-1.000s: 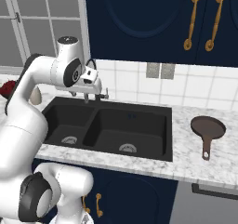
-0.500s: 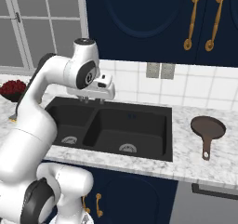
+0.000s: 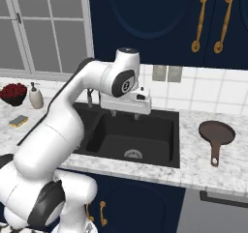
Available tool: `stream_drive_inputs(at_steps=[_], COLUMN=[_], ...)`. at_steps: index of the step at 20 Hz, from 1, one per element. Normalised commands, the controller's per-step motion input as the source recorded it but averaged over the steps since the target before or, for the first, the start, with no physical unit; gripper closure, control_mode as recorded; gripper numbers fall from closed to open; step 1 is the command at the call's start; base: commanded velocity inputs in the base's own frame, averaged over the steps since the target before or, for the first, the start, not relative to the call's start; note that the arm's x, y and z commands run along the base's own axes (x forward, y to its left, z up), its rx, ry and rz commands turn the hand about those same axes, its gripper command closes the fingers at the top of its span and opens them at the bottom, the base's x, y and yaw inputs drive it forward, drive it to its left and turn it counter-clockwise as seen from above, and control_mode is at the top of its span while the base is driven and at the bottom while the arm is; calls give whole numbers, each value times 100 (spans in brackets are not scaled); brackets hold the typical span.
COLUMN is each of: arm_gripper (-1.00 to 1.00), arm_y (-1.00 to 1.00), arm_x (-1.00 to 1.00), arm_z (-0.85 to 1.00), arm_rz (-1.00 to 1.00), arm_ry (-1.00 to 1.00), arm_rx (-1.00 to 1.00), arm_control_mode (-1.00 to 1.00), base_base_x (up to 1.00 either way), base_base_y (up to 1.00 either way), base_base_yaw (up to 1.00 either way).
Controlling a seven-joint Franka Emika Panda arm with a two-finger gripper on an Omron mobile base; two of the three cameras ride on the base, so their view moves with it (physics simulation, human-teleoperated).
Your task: Pick the pan and sponge and place them into the sink. Then turn on the water.
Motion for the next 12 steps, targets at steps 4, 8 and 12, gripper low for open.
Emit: stream_drive_inputs(at_steps=[4, 8, 12], arm_gripper=[-100, -100, -100], arm_y=[-88, -78, -76], arm_x=[1, 14, 26], arm_z=[-40, -43, -39], arm_rz=[0, 0, 0], arm_ry=[15, 7, 0], arm_rx=[0, -2, 0], arm_control_mode=[-100, -100, -100], base_base_x=[0, 0, 0], base_base_y=[0, 0, 0], base_base_yaw=[0, 0, 0])
